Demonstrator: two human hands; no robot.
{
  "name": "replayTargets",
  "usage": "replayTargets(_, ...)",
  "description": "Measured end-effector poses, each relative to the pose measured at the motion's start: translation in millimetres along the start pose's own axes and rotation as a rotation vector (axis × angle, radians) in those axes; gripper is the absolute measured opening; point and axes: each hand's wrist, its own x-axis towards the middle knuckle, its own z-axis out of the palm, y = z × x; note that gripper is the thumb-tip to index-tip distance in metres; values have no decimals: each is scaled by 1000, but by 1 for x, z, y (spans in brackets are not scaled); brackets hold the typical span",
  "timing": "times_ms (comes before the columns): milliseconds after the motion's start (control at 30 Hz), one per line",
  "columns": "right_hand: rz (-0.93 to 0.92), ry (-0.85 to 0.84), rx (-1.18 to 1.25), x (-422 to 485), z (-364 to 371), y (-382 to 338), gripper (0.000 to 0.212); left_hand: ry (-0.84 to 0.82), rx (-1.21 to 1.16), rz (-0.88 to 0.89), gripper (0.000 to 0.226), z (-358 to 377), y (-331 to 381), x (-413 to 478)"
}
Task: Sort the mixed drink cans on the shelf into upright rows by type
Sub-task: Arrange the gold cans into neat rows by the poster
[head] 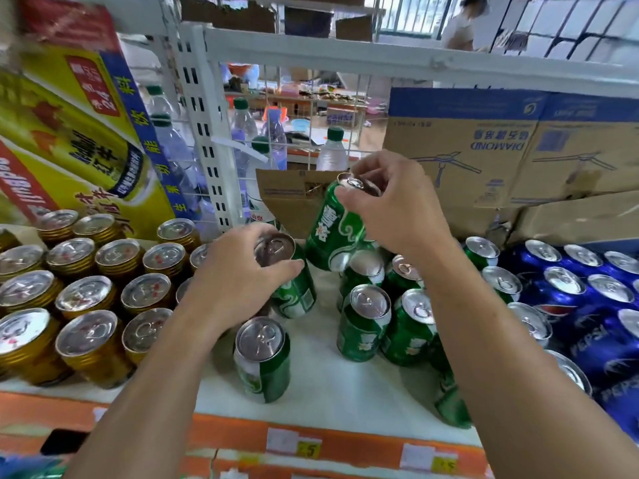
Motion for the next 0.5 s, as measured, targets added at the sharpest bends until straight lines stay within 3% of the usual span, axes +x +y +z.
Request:
replayTargets(200, -11, 71, 81, -25, -44, 2, 26, 125, -35, 22, 54, -6, 27, -10)
replayTargets(500, -9, -175, 167, -79, -91, 32, 16, 134, -24, 25, 54, 12, 71, -38)
